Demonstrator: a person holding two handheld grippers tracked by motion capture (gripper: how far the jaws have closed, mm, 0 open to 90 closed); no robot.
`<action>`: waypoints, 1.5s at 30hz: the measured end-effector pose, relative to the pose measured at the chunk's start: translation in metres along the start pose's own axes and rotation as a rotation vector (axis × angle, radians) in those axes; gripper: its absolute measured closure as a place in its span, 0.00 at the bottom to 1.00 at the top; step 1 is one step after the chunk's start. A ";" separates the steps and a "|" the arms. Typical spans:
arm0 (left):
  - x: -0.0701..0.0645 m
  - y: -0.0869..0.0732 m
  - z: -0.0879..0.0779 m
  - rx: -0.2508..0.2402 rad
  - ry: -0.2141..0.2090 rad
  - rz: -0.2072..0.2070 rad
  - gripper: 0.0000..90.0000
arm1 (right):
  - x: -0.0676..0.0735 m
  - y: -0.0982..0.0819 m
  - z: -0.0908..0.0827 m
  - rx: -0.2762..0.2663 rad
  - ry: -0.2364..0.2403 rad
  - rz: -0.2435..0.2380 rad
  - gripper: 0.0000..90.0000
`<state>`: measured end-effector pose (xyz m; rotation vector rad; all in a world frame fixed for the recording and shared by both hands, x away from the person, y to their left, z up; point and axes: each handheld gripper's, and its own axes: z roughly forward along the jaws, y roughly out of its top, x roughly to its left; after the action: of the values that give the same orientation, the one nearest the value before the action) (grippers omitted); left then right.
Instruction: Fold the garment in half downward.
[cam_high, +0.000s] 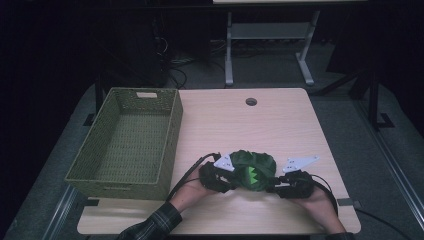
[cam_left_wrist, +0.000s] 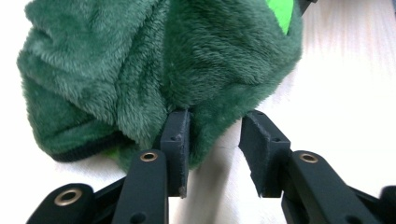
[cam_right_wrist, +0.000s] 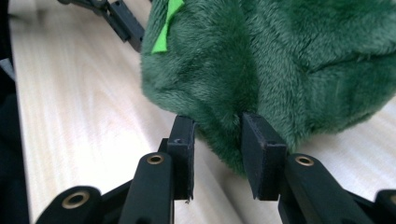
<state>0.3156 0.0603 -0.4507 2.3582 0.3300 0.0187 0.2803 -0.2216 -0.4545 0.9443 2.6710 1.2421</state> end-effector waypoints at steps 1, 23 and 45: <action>-0.001 -0.001 -0.002 -0.003 -0.003 0.001 0.66 | 0.002 -0.001 -0.001 -0.001 0.000 -0.004 0.73; 0.005 0.021 -0.026 -0.093 0.046 -0.057 1.00 | 0.006 0.014 -0.026 -0.105 -0.066 -0.019 1.00; 0.031 0.011 0.019 0.030 0.080 -0.088 1.00 | -0.015 0.005 0.021 0.061 -0.100 0.003 1.00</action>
<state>0.3499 0.0471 -0.4597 2.3744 0.4752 0.0664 0.3008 -0.2133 -0.4685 0.9905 2.6449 1.0889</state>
